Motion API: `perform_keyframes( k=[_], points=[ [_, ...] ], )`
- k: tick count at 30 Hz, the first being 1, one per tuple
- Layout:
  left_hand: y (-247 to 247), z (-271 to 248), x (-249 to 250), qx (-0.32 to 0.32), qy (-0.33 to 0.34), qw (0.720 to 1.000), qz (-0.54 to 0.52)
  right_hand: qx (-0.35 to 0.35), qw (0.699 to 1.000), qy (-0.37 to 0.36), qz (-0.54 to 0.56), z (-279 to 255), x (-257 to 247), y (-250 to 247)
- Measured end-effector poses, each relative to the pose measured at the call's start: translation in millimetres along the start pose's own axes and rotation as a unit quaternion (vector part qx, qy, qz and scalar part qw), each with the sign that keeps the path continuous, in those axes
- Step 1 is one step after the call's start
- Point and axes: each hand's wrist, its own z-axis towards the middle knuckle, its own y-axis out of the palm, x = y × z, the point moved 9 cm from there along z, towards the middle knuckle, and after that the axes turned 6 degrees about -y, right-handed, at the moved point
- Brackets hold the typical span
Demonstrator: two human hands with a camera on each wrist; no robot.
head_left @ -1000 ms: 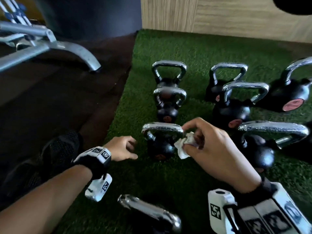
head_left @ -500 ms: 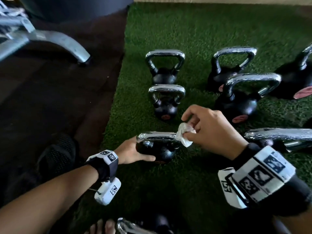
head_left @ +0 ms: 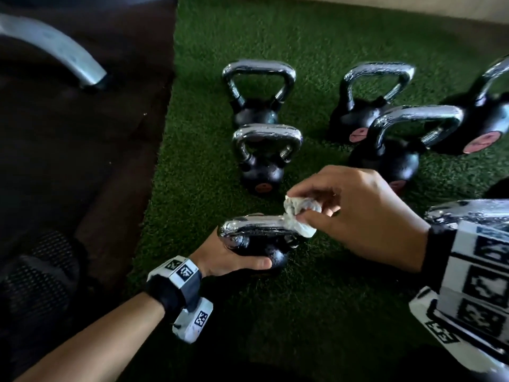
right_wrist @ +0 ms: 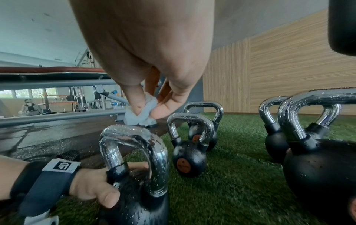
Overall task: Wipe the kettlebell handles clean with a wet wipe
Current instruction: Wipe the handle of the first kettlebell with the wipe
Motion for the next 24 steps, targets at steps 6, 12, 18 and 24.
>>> perform_keyframes(
  k=[6, 12, 18, 24],
  points=[
    [-4, 1, -1, -0.005, 0.025, 1.000, 0.007, 0.033, 0.999, 0.013, -0.021, 0, -17, 17],
    [-4, 0, 0, -0.023, 0.026, 0.999, -0.018, 0.054, 0.997, 0.037, -0.038, 1, -30, 36],
    [-5, -1, 0, -0.023, 0.026, 0.999, -0.036, 0.037, 0.995, 0.051, -0.073, -13, -29, 38],
    [-4, 0, -3, -0.028, 0.012, 0.999, -0.041, 0.030, 0.995, 0.055, -0.082, -17, -27, 36]
  ],
)
